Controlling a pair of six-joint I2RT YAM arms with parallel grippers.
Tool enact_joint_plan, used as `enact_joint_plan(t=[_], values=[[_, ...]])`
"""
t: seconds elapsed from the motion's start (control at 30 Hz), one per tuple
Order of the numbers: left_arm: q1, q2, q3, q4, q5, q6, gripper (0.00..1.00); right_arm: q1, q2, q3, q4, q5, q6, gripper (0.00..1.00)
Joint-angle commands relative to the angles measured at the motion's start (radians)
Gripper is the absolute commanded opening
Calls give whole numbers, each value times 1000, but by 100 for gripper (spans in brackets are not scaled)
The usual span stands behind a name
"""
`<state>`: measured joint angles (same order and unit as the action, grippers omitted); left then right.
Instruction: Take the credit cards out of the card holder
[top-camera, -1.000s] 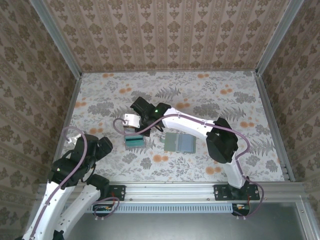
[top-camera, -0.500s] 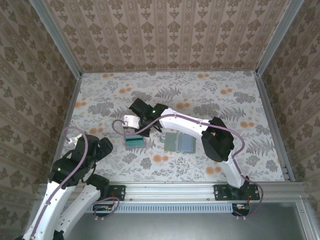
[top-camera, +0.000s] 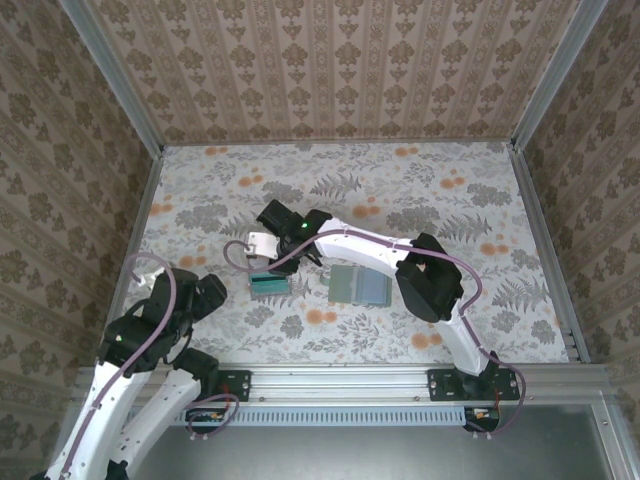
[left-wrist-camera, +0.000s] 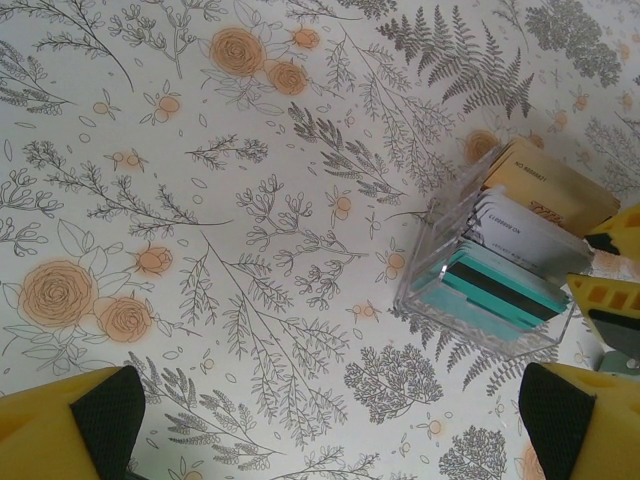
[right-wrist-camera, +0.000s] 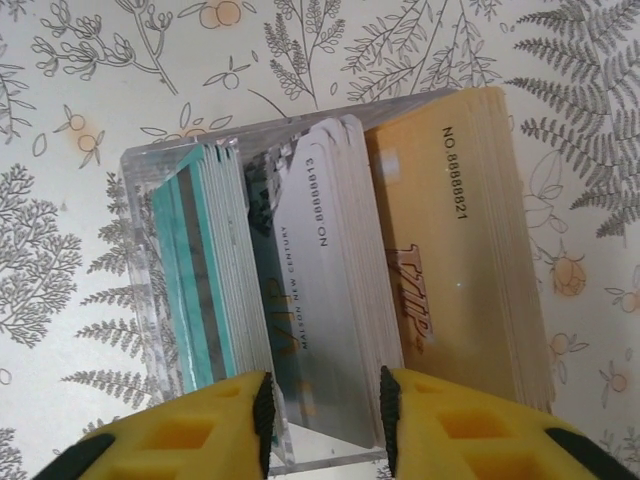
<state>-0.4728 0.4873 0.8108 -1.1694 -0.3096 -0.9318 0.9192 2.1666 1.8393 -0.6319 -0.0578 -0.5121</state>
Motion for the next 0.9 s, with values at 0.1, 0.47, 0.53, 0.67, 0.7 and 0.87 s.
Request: enact_joint_plan(t=[0.1, 0.47, 0.53, 0.67, 0.7, 0.87], values=[[10, 68, -13, 82, 28, 50, 100, -30, -167, -97, 119, 40, 129, 45], [57, 304, -3, 338, 65, 134, 100, -273, -584, -542, 348, -16, 546, 48], [68, 357, -2, 392, 73, 160, 100, -319, -664, -624, 368, 2, 578, 49], [113, 487, 20, 474, 75, 245, 100, -427, -851, -801, 415, 65, 653, 63], [122, 515, 29, 489, 61, 267, 100, -454, -895, -843, 427, 79, 674, 66], [183, 595, 17, 644, -22, 401, 100, -592, -1140, -1071, 498, 203, 748, 99]])
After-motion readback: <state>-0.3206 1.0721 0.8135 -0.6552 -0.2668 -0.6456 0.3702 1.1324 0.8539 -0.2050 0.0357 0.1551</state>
